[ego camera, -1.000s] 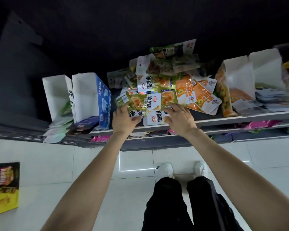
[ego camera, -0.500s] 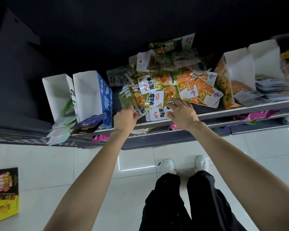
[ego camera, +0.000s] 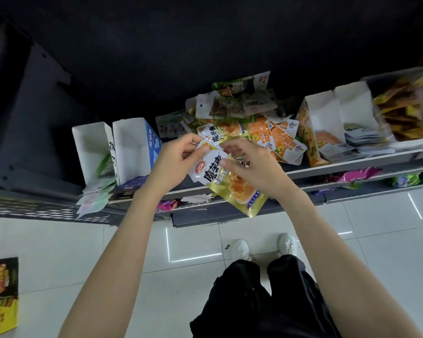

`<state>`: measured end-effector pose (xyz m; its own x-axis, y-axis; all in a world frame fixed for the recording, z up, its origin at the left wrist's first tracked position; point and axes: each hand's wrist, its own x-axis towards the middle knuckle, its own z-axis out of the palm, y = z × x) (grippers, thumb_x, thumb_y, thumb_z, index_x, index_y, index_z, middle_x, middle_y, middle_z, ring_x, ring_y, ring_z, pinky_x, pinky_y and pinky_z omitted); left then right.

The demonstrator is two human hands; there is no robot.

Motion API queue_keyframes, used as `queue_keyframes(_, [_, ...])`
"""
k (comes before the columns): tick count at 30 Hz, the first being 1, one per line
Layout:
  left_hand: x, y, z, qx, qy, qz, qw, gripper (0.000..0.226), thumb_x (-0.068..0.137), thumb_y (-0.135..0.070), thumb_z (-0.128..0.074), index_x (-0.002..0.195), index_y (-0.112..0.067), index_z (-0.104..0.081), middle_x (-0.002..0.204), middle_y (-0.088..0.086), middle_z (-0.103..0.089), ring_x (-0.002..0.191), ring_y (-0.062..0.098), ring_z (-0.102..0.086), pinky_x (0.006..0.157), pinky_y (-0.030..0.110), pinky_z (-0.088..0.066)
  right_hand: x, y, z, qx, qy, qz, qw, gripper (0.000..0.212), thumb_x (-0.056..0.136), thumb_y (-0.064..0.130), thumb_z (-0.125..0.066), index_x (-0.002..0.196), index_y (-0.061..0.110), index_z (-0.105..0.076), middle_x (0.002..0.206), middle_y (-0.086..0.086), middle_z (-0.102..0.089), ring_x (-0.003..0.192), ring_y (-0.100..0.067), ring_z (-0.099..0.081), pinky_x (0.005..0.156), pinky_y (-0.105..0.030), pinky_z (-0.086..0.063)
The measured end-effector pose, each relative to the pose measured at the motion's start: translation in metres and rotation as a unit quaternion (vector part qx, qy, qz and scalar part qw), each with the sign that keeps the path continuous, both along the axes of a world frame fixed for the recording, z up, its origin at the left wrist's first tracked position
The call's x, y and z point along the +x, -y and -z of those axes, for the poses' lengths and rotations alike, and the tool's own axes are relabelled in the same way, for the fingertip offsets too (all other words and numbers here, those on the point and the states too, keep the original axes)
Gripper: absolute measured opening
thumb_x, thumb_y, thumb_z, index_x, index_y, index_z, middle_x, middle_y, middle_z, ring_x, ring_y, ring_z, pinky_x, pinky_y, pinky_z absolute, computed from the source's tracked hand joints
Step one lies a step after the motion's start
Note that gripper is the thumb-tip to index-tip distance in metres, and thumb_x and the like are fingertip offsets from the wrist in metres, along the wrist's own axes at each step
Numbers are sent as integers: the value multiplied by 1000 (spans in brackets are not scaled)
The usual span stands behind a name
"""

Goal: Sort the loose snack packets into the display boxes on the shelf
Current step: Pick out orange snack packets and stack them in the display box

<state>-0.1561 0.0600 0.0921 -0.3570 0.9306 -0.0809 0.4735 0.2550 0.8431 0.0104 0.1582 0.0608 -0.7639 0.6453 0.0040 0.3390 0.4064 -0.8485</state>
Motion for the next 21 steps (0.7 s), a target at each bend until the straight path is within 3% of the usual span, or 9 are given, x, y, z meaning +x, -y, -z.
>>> queue_keyframes(2, [17,-11,-2,12,33,-5,999,4,88,-24,-63,86,-27,-62,67,2,-68,61,4,-58,62,19,-43,18,1,-2,-88,3,18,996,29,84,34,-67,108,18,-64,97,0,-68,85,-4,-61,75,-26,-47])
queue_keyframes(5, [44,-27,-4,14,138,-17,990,11,85,-25,-65,96,-28,-62,75,3,-71,70,5,-63,60,16,-48,49,-3,-3,-121,-36,91,988,13,85,25,-67,90,14,-64,80,-4,-69,74,-12,-64,70,-32,-51])
queue_keyframes(8, [74,-46,0,-41,246,8,968,25,81,-28,-69,104,-31,-59,90,-4,-71,81,2,-66,68,18,-52,85,-9,-5,-236,-143,213,937,9,89,8,-62,88,17,-61,75,2,-70,65,-6,-63,57,-23,-48])
queue_keyframes(10, [98,-62,5,-90,194,68,974,26,80,-26,-72,102,-33,-59,93,-18,-65,82,-11,-60,72,7,-46,111,-18,-6,-292,-195,268,897,17,88,2,-61,98,15,-61,83,4,-72,69,-6,-65,58,-19,-50])
queue_keyframes(12, [122,-80,7,-105,94,114,983,25,81,-26,-72,103,-28,-61,95,-25,-58,87,-11,-55,74,1,-40,140,-30,-6,-293,-207,303,883,26,84,-2,-64,104,13,-57,90,-2,-71,75,-11,-67,60,-22,-52])
queue_keyframes(15, [154,-117,3,-85,-53,180,979,27,82,-30,-70,108,-23,-65,102,-15,-65,92,5,-59,80,20,-44,192,-59,-8,-206,-155,326,909,31,82,4,-69,108,12,-56,92,-2,-72,78,-16,-68,69,-35,-56])
queue_keyframes(18, [185,-162,-3,-32,-149,211,966,22,82,-32,-69,104,-28,-68,90,-12,-68,72,9,-60,69,22,-43,240,-95,-15,-26,-4,273,962,17,84,21,-70,97,12,-64,85,2,-72,73,-18,-68,66,-44,-56])
queue_keyframes(20, [207,-192,-4,45,-171,189,966,19,82,-29,-70,102,-28,-69,86,-13,-67,73,8,-60,72,25,-47,260,-117,-20,99,16,281,955,23,86,27,-67,80,6,-60,65,-1,-65,55,-18,-61,50,-37,-51])
queue_keyframes(21, [217,-208,-2,86,-176,165,967,21,83,-27,-70,104,-27,-68,91,-13,-68,82,9,-61,77,27,-48,264,-127,-24,166,11,299,940,29,87,28,-66,71,6,-54,55,2,-56,46,-12,-51,44,-26,-44])
